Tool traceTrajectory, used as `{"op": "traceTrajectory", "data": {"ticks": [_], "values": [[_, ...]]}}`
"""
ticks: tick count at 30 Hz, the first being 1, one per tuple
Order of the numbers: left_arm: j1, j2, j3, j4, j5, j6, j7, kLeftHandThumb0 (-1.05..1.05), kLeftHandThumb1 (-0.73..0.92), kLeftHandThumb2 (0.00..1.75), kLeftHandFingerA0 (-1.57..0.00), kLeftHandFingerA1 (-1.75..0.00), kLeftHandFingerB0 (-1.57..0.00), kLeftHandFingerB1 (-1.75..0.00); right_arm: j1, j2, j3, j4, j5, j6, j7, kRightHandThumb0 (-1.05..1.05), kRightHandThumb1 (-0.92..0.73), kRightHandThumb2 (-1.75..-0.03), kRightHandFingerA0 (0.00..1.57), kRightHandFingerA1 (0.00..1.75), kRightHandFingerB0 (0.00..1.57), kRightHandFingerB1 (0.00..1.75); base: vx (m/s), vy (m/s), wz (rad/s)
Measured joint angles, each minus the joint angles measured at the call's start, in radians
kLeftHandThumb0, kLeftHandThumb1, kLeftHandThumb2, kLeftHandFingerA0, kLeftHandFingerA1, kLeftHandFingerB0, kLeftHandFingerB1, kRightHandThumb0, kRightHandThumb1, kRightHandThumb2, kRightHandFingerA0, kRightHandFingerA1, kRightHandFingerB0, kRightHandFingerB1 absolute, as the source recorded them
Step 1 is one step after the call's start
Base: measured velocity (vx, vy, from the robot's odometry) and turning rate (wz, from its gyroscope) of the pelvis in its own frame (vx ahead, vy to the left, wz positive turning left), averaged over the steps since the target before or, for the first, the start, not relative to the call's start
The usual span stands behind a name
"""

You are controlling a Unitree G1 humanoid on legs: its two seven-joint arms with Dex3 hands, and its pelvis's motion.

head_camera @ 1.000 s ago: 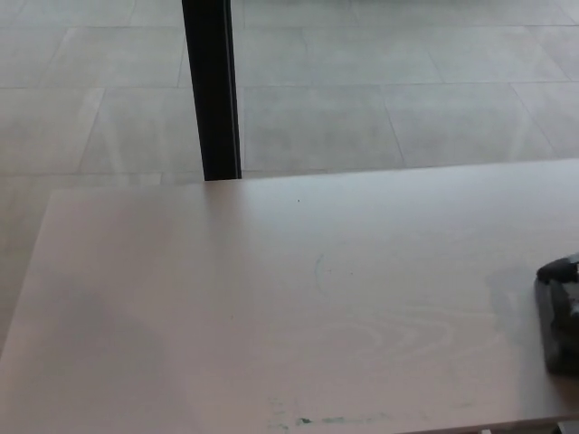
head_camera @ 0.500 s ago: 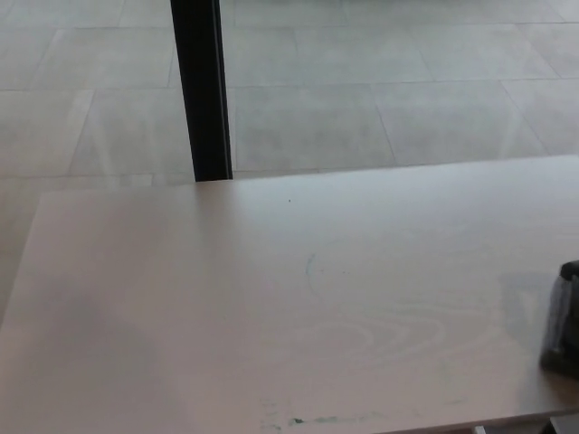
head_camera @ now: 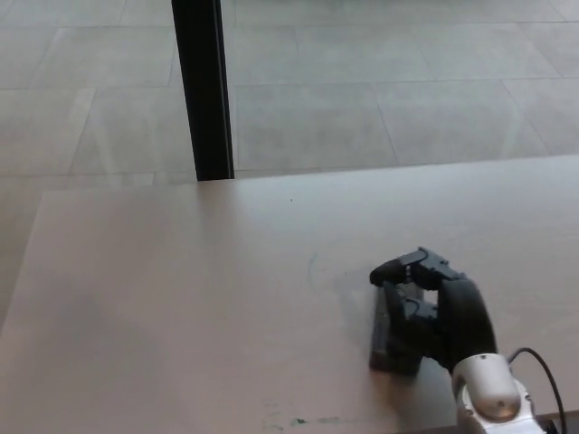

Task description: The robot uses its right hand to hold the eraser kept in the middle of the desk and use it to wipe the desk by swiping its surface twice

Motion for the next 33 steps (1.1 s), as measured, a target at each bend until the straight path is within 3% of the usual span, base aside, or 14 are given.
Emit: {"op": "traceTrajectory", "data": {"ticks": [6, 7, 12, 13, 19, 20, 23, 24, 26, 27, 28, 29, 32, 33], "values": [[-0.014, 0.0, -0.001, 0.006, -0.003, 0.0, -0.004, -0.52, 0.77, 0.62, -0.72, -0.74, -0.58, -0.6, 0.027, 0.014, 0.102, -0.027, -0.044, -0.007, 0.002, -0.35, -0.7, -0.9, 0.92, 1.75, 0.66, 1.69, 0.0, 0.0, 0.0], [-0.016, 0.0, -0.001, 0.007, -0.004, 0.0, -0.004, -0.54, 0.6, 1.0, -0.75, -0.81, -0.55, -0.69, 0.029, 0.014, 0.115, -0.027, -0.05, -0.015, 0.003, -0.38, -0.74, -0.84, 0.91, 1.75, 0.65, 1.68, 0.0, 0.0, 0.0], [-0.025, 0.0, -0.013, 0.017, -0.005, 0.0, -0.004, -0.52, 0.77, 0.63, -0.73, -0.72, -0.61, -0.64, 0.044, 0.028, 0.19, -0.029, -0.081, -0.055, 0.003, -0.39, -0.75, -0.81, 0.91, 1.75, 0.66, 1.66, 0.0, 0.0, 0.0], [-0.027, 0.0, -0.017, 0.018, -0.005, 0.0, -0.004, -0.52, 0.61, 1.01, -0.77, -0.81, -0.62, -0.73, 0.051, 0.037, 0.202, -0.034, -0.084, -0.059, 0.004, -0.37, -0.76, -0.78, 0.9, 1.75, 0.64, 1.66, 0.0, 0.0, 0.0], [-0.031, 0.0, -0.024, 0.02, -0.01, 0.0, -0.006, -0.53, 0.77, 0.63, -0.78, -0.78, -0.65, -0.66, 0.078, 0.044, 0.258, -0.059, -0.103, -0.073, 0.02, -0.37, -0.75, -0.84, 0.9, 1.75, 0.63, 1.69, 0.0, 0.0, 0.0], [-0.031, 0.0, -0.024, 0.02, -0.01, 0.0, -0.006, -0.52, 0.6, 1.02, -0.77, -0.82, -0.6, -0.72, 0.077, 0.042, 0.257, -0.059, -0.103, -0.074, 0.022, -0.38, -0.74, -0.84, 0.9, 1.75, 0.66, 1.71, 0.0, 0.0, 0.0], [-0.03, 0.001, -0.03, 0.019, -0.01, 0.0, -0.006, -0.54, 0.61, 1.01, -0.75, -0.81, -0.58, -0.71, 0.065, 0.026, 0.211, -0.054, -0.1, -0.078, 0.036, -0.37, -0.74, -0.82, 0.9, 1.75, 0.62, 1.7, 0.0, 0.0, 0.0], [-0.029, 0.001, -0.03, 0.019, -0.01, 0.0, -0.007, -0.53, 0.77, 0.63, -0.77, -0.78, -0.63, -0.66, 0.063, 0.024, 0.2, -0.055, -0.099, -0.078, 0.038, -0.36, -0.72, -0.83, 0.89, 1.75, 0.61, 1.69, 0.0, 0.0, 0.0], [-0.027, 0.001, -0.03, 0.019, -0.01, 0.0, -0.006, -0.54, 0.6, 1.01, -0.78, -0.83, -0.59, -0.71, 0.05, 0.012, 0.158, -0.046, -0.094, -0.075, 0.042, -0.36, -0.74, -0.8, 0.92, 1.75, 0.61, 1.69, 0.0, 0.0, 0.0], [-0.027, 0.001, -0.03, 0.02, -0.01, 0.0, -0.006, -0.53, 0.77, 0.63, -0.72, -0.75, -0.63, -0.66, 0.045, 0.005, 0.135, -0.043, -0.09, -0.071, 0.043, -0.38, -0.79, -0.79, 0.91, 1.75, 0.63, 1.75, 0.0, 0.0, 0.0], [-0.027, 0.001, -0.03, 0.02, -0.01, 0.0, -0.006, -0.55, 0.6, 1.01, -0.76, -0.83, -0.6, -0.73, 0.04, -0.001, 0.117, -0.04, -0.087, -0.069, 0.044, -0.4, -0.79, -0.79, 0.92, 1.75, 0.61, 1.75, 0.0, 0.0, 0.0], [-0.027, 0.001, -0.03, 0.02, -0.01, 0.0, -0.006, -0.53, 0.76, 0.62, -0.72, -0.76, -0.62, -0.65, 0.034, -0.01, 0.094, -0.04, -0.083, -0.063, 0.046, -0.4, -0.81, -0.77, 0.92, 1.75, 0.59, 1.72, 0.0, 0.0, 0.0], [-0.027, 0.001, -0.027, 0.019, -0.011, 0.0, -0.006, -0.53, 0.77, 0.62, -0.72, -0.73, -0.58, -0.61, 0.023, -0.05, 0.024, -0.036, -0.072, -0.044, 0.048, -0.36, -0.76, -0.89, 0.95, 1.75, 0.62, 1.69, 0.0, 0.0, 0.0], [-0.027, 0.001, -0.025, 0.019, -0.012, 0.0, -0.006, -0.54, 0.6, 1.01, -0.77, -0.82, -0.54, -0.68, 0.021, -0.064, -0.001, -0.036, -0.067, -0.036, 0.048, -0.37, -0.75, -0.87, 0.98, 1.75, 0.66, 1.75, 0.0, 0.0, 0.0]]}}
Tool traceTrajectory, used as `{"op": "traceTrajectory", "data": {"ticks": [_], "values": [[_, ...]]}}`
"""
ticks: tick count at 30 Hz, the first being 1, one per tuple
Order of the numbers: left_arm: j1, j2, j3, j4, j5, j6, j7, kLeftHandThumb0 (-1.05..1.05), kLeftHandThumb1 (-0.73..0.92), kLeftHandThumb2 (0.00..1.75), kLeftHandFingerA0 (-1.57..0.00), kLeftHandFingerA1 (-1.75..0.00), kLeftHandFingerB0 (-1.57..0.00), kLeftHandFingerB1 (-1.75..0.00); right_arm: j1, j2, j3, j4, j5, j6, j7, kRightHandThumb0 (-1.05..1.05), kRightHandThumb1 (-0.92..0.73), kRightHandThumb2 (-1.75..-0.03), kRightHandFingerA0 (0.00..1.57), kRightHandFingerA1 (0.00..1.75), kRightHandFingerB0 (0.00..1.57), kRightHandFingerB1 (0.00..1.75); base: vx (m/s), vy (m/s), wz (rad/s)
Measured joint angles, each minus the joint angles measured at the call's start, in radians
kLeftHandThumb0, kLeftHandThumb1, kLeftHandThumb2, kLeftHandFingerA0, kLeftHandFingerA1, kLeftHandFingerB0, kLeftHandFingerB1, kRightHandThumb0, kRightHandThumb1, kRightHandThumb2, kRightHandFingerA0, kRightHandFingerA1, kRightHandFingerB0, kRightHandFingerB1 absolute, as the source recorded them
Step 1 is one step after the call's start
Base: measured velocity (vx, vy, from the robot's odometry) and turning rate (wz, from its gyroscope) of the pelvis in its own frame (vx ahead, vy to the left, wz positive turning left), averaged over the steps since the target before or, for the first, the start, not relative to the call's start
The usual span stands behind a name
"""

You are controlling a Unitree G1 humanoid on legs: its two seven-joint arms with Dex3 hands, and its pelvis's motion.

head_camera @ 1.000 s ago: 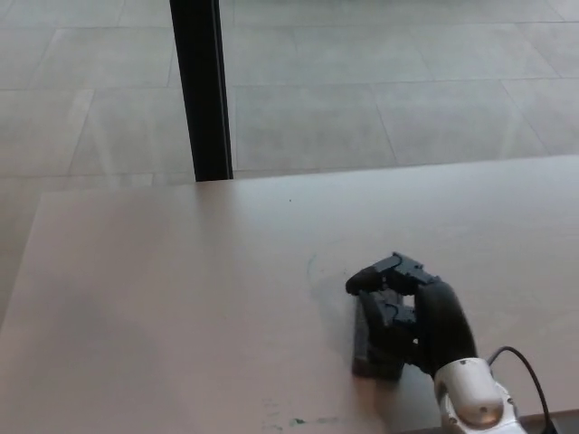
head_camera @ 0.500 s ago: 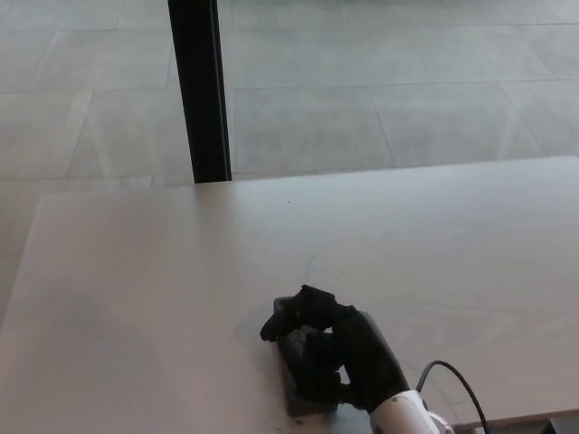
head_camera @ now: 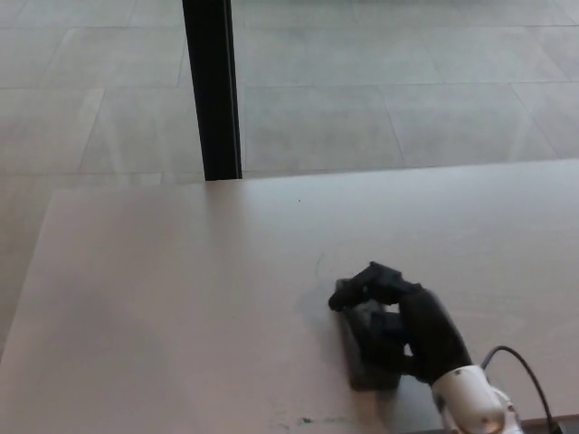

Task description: The robot uses its right hand to hold the eraser kept in the middle of the desk and use it to wipe the desk by swiping its surface twice

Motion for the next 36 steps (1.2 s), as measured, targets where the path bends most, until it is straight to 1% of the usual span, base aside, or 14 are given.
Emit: {"op": "traceTrajectory", "data": {"ticks": [6, 7, 9, 10, 11, 16, 17, 18, 30, 31, 32, 33, 35, 36], "values": [[0.002, 0.0, 0.0, 0.002, -0.001, 0.0, -0.001, -0.52, 0.78, 0.63, -0.74, -0.74, -0.65, -0.67, -0.002, -0.072, -0.157, 0.011, 0.038, 0.047, 0.008, -0.39, -0.81, -0.78, 0.98, 1.75, 0.66, 1.65, 0.0, 0.0, 0.0], [0.003, 0.0, 0.0, 0.002, -0.001, 0.0, -0.001, -0.54, 0.61, 1.02, -0.77, -0.82, -0.58, -0.7, -0.001, -0.083, -0.179, 0.012, 0.045, 0.057, 0.01, -0.35, -0.78, -0.81, 0.98, 1.75, 0.66, 1.65, 0.0, 0.0, 0.0], [0.002, 0.0, 0.0, 0.004, -0.002, 0.0, -0.002, -0.53, 0.62, 1.02, -0.74, -0.79, -0.5, -0.66, -0.001, -0.099, -0.225, 0.024, 0.059, 0.067, 0.012, -0.32, -0.77, -0.82, 0.99, 1.75, 0.66, 1.69, 0.0, 0.0, 0.0], [0.004, 0.0, -0.001, 0.004, -0.002, 0.0, -0.002, -0.54, 0.78, 0.62, -0.75, -0.7, -0.59, -0.58, 0.0, -0.113, -0.252, 0.034, 0.068, 0.066, 0.013, -0.33, -0.7, -0.92, 1.01, 1.75, 0.7, 1.7, 0.0, 0.0, 0.0], [0.005, 0.0, -0.003, 0.004, -0.001, 0.0, -0.002, -0.53, 0.61, 1.01, -0.75, -0.81, -0.52, -0.66, 0.001, -0.122, -0.269, 0.043, 0.074, 0.064, 0.013, -0.35, -0.71, -0.91, 1.02, 1.75, 0.71, 1.7, 0.0, 0.0, 0.0], [0.007, 0.0, 0.0, 0.004, -0.003, 0.0, -0.003, -0.51, 0.62, 1.02, -0.71, -0.78, -0.52, -0.67, 0.0, -0.166, -0.343, 0.107, 0.099, 0.038, 0.015, -0.35, -0.67, -0.95, 1.0, 1.75, 0.68, 1.67, 0.0, 0.0, 0.0], [0.009, 0.0, 0.002, 0.004, -0.004, 0.0, -0.004, -0.51, 0.78, 0.63, -0.71, -0.72, -0.62, -0.63, -0.001, -0.175, -0.355, 0.121, 0.104, 0.03, 0.014, -0.35, -0.68, -0.93, 0.99, 1.75, 0.66, 1.67, 0.0, 0.0, 0.0], [0.01, 0.0, 0.003, 0.004, -0.004, 0.0, -0.005, -0.53, 0.61, 1.01, -0.76, -0.82, -0.59, -0.71, -0.002, -0.182, -0.359, 0.135, 0.104, 0.024, 0.01, -0.34, -0.67, -0.91, 0.99, 1.75, 0.65, 1.66, 0.0, 0.0, 0.0], [0.017, 0.003, 0.004, 0.008, -0.007, 0.0, -0.011, -0.53, 0.62, 1.01, -0.77, -0.8, -0.55, -0.68, 0.004, -0.181, -0.365, 0.15, 0.126, -0.016, -0.007, -0.37, -0.74, -0.85, 0.97, 1.75, 0.72, 1.55, 0.0, 0.0, 0.0], [0.017, 0.003, 0.004, 0.008, -0.007, 0.0, -0.01, -0.54, 0.78, 0.63, -0.74, -0.74, -0.6, -0.62, 0.006, -0.173, -0.362, 0.143, 0.128, -0.015, -0.005, -0.37, -0.76, -0.82, 1.01, 1.75, 0.69, 1.61, 0.0, 0.0, 0.0], [0.016, 0.003, 0.004, 0.009, -0.007, 0.0, -0.011, -0.53, 0.79, 0.63, -0.72, -0.72, -0.61, -0.62, 0.008, -0.17, -0.359, 0.136, 0.129, -0.013, -0.002, -0.37, -0.8, -0.77, 1.0, 1.75, 0.68, 1.59, 0.0, 0.0, 0.0], [0.016, 0.003, 0.004, 0.009, -0.008, 0.0, -0.011, -0.54, 0.62, 1.02, -0.76, -0.82, -0.59, -0.71, 0.009, -0.17, -0.355, 0.128, 0.131, -0.009, 0.002, -0.36, -0.8, -0.78, 0.99, 1.75, 0.66, 1.52, 0.0, 0.0, 0.0], [0.016, 0.003, 0.003, 0.009, -0.007, 0.0, -0.011, -0.54, 0.62, 1.02, -0.78, -0.84, -0.58, -0.7, 0.01, -0.17, -0.346, 0.113, 0.138, 0.006, 0.02, -0.56, -0.83, -0.65, 0.96, 1.75, 0.47, 0.63, 0.0, 0.0, 0.0], [0.016, 0.003, 0.003, 0.007, -0.007, 0.0, -0.011, -0.54, 0.62, 1.02, -0.78, -0.84, -0.58, -0.7, 0.009, -0.173, -0.342, 0.107, 0.144, 0.011, 0.036, -0.56, -0.83, -0.65, 0.96, 1.75, 0.47, 0.63, 0.0, 0.0, 0.0]]}}
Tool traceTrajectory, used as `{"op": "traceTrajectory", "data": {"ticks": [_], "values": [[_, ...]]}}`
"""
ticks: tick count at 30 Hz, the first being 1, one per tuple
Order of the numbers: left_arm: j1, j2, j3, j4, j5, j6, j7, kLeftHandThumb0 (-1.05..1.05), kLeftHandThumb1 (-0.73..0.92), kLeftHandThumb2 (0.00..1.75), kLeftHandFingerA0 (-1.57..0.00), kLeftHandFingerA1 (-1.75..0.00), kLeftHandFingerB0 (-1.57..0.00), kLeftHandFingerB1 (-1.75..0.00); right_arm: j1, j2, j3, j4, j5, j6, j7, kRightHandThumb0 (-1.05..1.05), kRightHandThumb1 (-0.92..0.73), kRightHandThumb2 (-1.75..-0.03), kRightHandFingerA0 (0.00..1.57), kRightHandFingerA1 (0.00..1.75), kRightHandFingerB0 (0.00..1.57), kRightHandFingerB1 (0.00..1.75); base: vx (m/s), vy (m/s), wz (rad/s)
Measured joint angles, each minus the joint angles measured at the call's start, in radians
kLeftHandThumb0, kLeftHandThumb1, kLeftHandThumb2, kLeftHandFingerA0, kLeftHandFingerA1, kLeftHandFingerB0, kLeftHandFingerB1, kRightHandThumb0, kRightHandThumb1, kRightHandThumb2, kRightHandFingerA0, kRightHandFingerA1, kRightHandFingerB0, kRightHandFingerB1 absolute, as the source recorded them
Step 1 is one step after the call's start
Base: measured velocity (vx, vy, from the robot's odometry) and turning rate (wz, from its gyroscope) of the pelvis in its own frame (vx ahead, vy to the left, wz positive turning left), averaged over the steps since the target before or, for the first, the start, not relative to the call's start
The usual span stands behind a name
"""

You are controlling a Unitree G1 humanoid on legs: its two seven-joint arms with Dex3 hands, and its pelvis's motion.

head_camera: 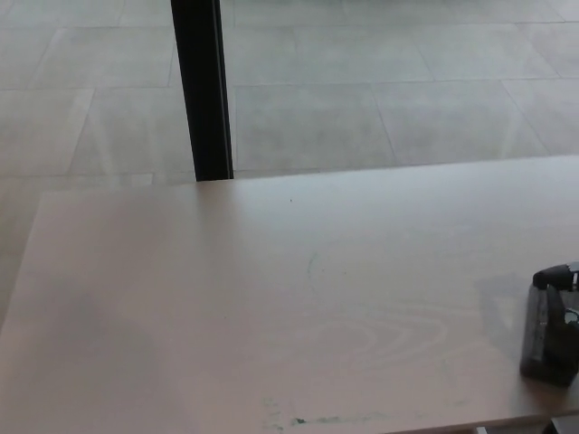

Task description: The robot uses its right hand to hold the eraser kept in the middle of the desk and use it to wipe the desk by swiping its surface twice

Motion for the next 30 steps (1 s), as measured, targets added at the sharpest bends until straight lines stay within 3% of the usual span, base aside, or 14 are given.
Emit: {"op": "traceTrajectory", "data": {"ticks": [1, 3, 5, 8, 10, 12, 13, 15, 20, 21, 24, 25, 26, 30], "values": [[0.0, 0.0, -0.001, -0.002, 0.0, 0.0, 0.0, -0.54, 0.61, 1.02, -0.76, -0.81, -0.53, -0.67, -0.003, -0.005, 0.004, -0.004, 0.005, 0.006, 0.015, -0.69, -0.64, -0.99, 1.0, 1.05, 0.23, 0.49, 0.0, 0.0, 0.0], [0.001, 0.0, -0.002, -0.004, 0.0, 0.0, 0.001, -0.53, 0.62, 1.02, -0.77, -0.81, -0.55, -0.68, -0.009, -0.014, 0.012, -0.005, 0.012, 0.013, 0.041, -0.68, -0.78, -0.63, 0.93, 0.65, 0.2, 0.29, 0.0, 0.0, 0.0], [0.002, 0.0, -0.003, -0.005, 0.0, 0.0, 0.001, -0.54, 0.78, 0.63, -0.72, -0.73, -0.62, -0.62, -0.015, -0.028, 0.021, -0.012, 0.02, 0.022, 0.07, -0.72, -0.63, -0.94, 0.83, 0.67, 0.11, 0.42, 0.0, 0.0, 0.0], [0.003, 0.0, -0.003, -0.002, 0.0, 0.0, 0.001, -0.56, 0.62, 1.02, -0.77, -0.83, -0.59, -0.7, -0.021, -0.047, 0.03, -0.027, 0.032, 0.042, 0.113, -0.71, -0.8, -0.65, 0.72, 0.51, 0.16, 0.26, 0.0, 0.0, 0.0], [0.006, 0.0, -0.004, -0.003, 0.0, 0.0, 0.001, -0.54, 0.77, 0.62, -0.76, -0.83, -0.64, -0.66, -0.025, -0.063, 0.034, -0.042, 0.041, 0.058, 0.143, -0.75, -0.8, -0.64, 0.65, 0.49, 0.16, 0.27, 0.0, 0.0, 0.0], [0.01, 0.0, -0.003, -0.005, 0.0, 0.0, 0.001, -0.59, 0.61, 1.01, -0.8, -0.84, -0.58, -0.68, -0.028, -0.088, 0.036, -0.056, 0.05, 0.075, 0.175, -0.87, -0.67, -0.99, 0.52, 0.58, 0.1, 0.39, 0.0, 0.0, 0.0], [0.011, 0.0, -0.004, -0.004, 0.0, 0.0, 0.002, -0.56, 0.61, 1.02, -0.79, -0.82, -0.54, -0.67, -0.03, -0.104, 0.036, -0.064, 0.055, 0.085, 0.191, -0.81, -0.79, -0.64, 0.58, 0.46, 0.16, 0.27, 0.0, 0.0, 0.0], [0.015, 0.0, -0.004, -0.004, 0.0, 0.0, 0.003, -0.56, 0.8, 0.64, -0.69, -0.67, -0.57, -0.58, -0.038, -0.146, 0.034, -0.077, 0.061, 0.102, 0.222, -0.8, -0.79, -0.64, 0.63, 0.47, 0.19, 0.28, 0.0, 0.0, 0.0], [0.027, 0.004, -0.01, -0.008, 0.002, 0.0, 0.005, -0.55, 0.79, 0.63, -0.73, -0.71, -0.65, -0.61, -0.054, -0.256, -0.028, -0.124, 0.102, 0.156, 0.297, -0.8, -0.81, -0.65, 0.68, 0.48, 0.25, 0.3, 0.0, 0.0, 0.0], [0.03, 0.006, -0.012, -0.008, 0.002, 0.0, 0.005, -0.55, 0.63, 1.02, -0.76, -0.81, -0.61, -0.71, -0.054, -0.28, -0.05, -0.139, 0.113, 0.171, 0.312, -0.8, -0.67, -1.01, 0.61, 0.61, 0.25, 0.46, 0.0, 0.0, 0.0], [0.037, 0.008, -0.011, -0.009, 0.001, 0.0, 0.005, -0.53, 0.8, 0.63, -0.74, -0.77, -0.67, -0.7, -0.044, -0.326, -0.128, -0.178, 0.151, 0.209, 0.336, -0.74, -0.64, -1.0, 0.65, 0.63, 0.37, 0.51, 0.0, 0.0, 0.0], [0.039, 0.008, -0.011, -0.008, 0.001, 0.0, 0.004, -0.54, 0.63, 1.03, -0.73, -0.81, -0.59, -0.71, -0.037, -0.339, -0.16, -0.193, 0.167, 0.225, 0.343, -0.74, -0.65, -1.01, 0.68, 0.65, 0.4, 0.53, 0.0, 0.0, 0.0], [0.04, 0.008, -0.011, -0.008, 0.001, 0.0, 0.004, -0.54, 0.8, 0.63, -0.72, -0.7, -0.59, -0.6, -0.031, -0.348, -0.188, -0.203, 0.18, 0.236, 0.348, -0.74, -0.64, -1.02, 0.72, 0.65, 0.44, 0.55, 0.0, 0.0, 0.0], [0.043, 0.008, -0.013, -0.006, 0.002, 0.0, 0.004, -0.54, 0.8, 0.64, -0.7, -0.67, -0.6, -0.6, -0.006, -0.376, -0.297, -0.239, 0.23, 0.28, 0.363, -0.78, -0.81, -0.65, 0.85, 0.6, 0.55, 0.45, 0.0, 0.0, 0.0]]}}
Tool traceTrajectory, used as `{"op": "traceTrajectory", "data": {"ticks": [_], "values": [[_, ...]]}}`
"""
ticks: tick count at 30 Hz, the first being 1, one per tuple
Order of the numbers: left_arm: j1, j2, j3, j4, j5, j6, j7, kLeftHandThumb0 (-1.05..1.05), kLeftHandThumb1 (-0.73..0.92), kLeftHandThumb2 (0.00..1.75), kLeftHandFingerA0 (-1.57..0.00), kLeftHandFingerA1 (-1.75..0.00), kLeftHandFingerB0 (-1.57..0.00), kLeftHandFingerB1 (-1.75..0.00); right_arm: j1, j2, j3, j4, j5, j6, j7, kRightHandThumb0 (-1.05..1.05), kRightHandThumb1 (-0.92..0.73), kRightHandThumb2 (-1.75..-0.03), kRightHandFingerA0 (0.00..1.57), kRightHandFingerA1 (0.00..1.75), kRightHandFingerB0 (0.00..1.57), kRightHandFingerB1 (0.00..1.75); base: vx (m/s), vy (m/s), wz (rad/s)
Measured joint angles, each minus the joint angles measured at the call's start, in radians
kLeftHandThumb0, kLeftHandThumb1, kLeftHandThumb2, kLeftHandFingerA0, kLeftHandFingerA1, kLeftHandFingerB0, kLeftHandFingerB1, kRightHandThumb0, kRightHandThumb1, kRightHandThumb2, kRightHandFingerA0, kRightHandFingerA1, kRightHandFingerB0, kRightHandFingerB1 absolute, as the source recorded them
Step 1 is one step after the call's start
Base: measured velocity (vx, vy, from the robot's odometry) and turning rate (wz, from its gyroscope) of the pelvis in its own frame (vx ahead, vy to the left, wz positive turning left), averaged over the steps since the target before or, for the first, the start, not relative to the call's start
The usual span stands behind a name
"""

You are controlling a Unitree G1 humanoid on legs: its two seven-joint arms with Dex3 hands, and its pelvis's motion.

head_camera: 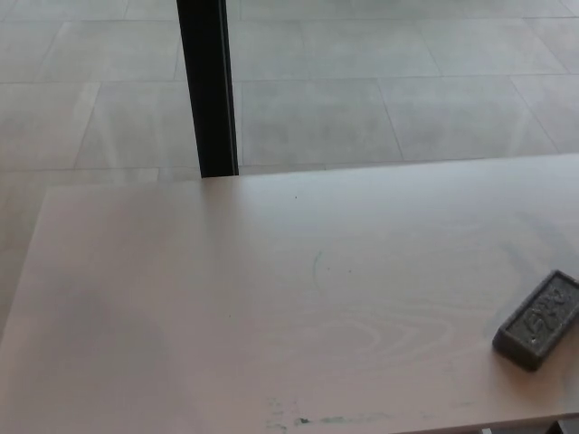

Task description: The robot uses its right hand to hold the eraser kept in the middle of the desk and use it to wipe the desk by swiping its surface twice

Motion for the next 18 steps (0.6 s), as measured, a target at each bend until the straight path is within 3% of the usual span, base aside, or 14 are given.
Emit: {"op": "traceTrajectory", "data": {"ticks": [1, 3, 4, 6, 7, 8, 9, 10, 13, 14, 15, 16, 17, 18], "values": [[0.002, 0.0, 0.0, 0.001, 0.0, 0.0, 0.0, -0.54, 0.8, 0.63, -0.71, -0.71, -0.61, -0.64, 0.012, -0.012, -0.039, -0.007, 0.017, 0.013, 0.007, -0.87, -0.59, -0.9, 0.86, 0.66, 0.64, 0.55, 0.0, 0.0, 0.0], [0.004, 0.0, 0.0, 0.002, 0.0, 0.0, 0.0, -0.54, 0.8, 0.63, -0.71, -0.71, -0.61, -0.64, 0.032, -0.028, -0.093, -0.012, 0.034, 0.023, 0.012, -0.87, -0.59, -0.9, 0.86, 0.66, 0.64, 0.55, 0.0, 0.0, 0.0], [0.006, 0.0, 0.001, 0.001, 0.0, 0.0, 0.0, -0.54, 0.8, 0.63, -0.73, -0.72, -0.63, -0.64, 0.048, -0.038, -0.131, -0.015, 0.044, 0.03, 0.014, -0.83, -0.75, -0.64, 1.06, 0.58, 0.77, 0.48, 0.0, 0.0, 0.0], [0.008, 0.0, 0.001, 0.001, 0.0, 0.0, 0.0, -0.56, 0.79, 0.63, -0.78, -0.74, -0.7, -0.67, 0.08, -0.055, -0.202, -0.016, 0.062, 0.039, 0.015, -0.82, -0.74, -0.64, 1.1, 0.58, 0.88, 0.52, 0.0, 0.0, 0.0], [0.008, 0.0, 0.0, 0.001, 0.0, 0.0, 0.0, -0.56, 0.63, 1.03, -0.78, -0.81, -0.63, -0.72, 0.092, -0.061, -0.224, -0.011, 0.065, 0.038, 0.015, -0.89, -0.55, -1.05, 1.1, 0.7, 0.89, 0.66, 0.0, 0.0, 0.0], [0.009, 0.0, 0.0, 0.002, 0.0, 0.0, 0.0, -0.56, 0.63, 1.03, -0.78, -0.81, -0.63, -0.72, 0.116, -0.069, -0.265, 0.006, 0.068, 0.036, 0.015, -0.89, -0.55, -1.05, 1.1, 0.7, 0.89, 0.66, 0.0, 0.0, 0.0], [0.009, 0.0, 0.0, 0.003, 0.0, 0.0, 0.0, -0.55, 0.8, 0.63, -0.73, -0.7, -0.6, -0.6, 0.13, -0.072, -0.288, 0.017, 0.07, 0.035, 0.014, -0.89, -0.69, -0.62, 1.15, 0.64, 0.89, 0.59, 0.0, 0.0, 0.0], [0.009, 0.0, 0.0, 0.005, 0.0, 0.0, 0.0, -0.55, 0.79, 0.63, -0.75, -0.7, -0.6, -0.6, 0.156, -0.076, -0.326, 0.04, 0.073, 0.033, 0.012, -0.88, -0.7, -0.62, 1.14, 0.65, 0.87, 0.6, 0.0, 0.0, 0.0], [0.008, 0.001, 0.001, 0.007, 0.0, 0.0, 0.0, -0.54, 0.63, 1.03, -0.75, -0.8, -0.6, -0.72, 0.224, -0.081, -0.416, 0.115, 0.084, 0.019, 0.006, -0.84, -0.7, -0.64, 1.2, 0.66, 0.87, 0.63, 0.0, 0.0, 0.0], [0.008, 0.001, 0.002, 0.006, 0.0, 0.0, 0.0, -0.53, 0.63, 1.03, -0.75, -0.8, -0.55, -0.7, 0.256, -0.081, -0.456, 0.157, 0.089, 0.009, 0.0, -0.87, -0.6, -1.06, 1.13, 0.82, 0.86, 0.74, 0.0, 0.0, 0.0], [0.008, 0.0, 0.003, 0.006, -0.001, 0.0, 0.0, -0.53, 0.63, 1.03, -0.75, -0.8, -0.55, -0.7, 0.271, -0.081, -0.477, 0.182, 0.092, 0.003, -0.004, -0.87, -0.6, -1.06, 1.13, 0.82, 0.86, 0.74, 0.0, 0.0, 0.0], [0.008, 0.0, 0.005, 0.006, -0.002, 0.0, 0.0, -0.53, 0.78, 0.63, -0.74, -0.7, -0.59, -0.62, 0.297, -0.08, -0.514, 0.227, 0.098, -0.006, -0.011, -0.85, -0.73, -0.62, 1.12, 0.77, 0.85, 0.75, 0.0, 0.0, 0.0], [0.008, 0.0, 0.007, 0.006, -0.002, 0.0, 0.0, -0.52, 0.63, 1.03, -0.71, -0.78, -0.47, -0.65, 0.311, -0.08, -0.533, 0.251, 0.103, -0.013, -0.015, -0.84, -0.75, -0.62, 1.11, 0.77, 0.84, 0.77, 0.0, 0.0, 0.0], [0.007, 0.0, 0.012, 0.004, -0.004, 0.0, 0.0, -0.49, 0.62, 1.04, -0.69, -0.76, -0.43, -0.63, 0.336, -0.077, -0.569, 0.297, 0.109, -0.026, -0.022, -0.82, -0.75, -0.63, 1.11, 0.78, 0.77, 0.78, 0.0, 0.0, 0.0]]}}
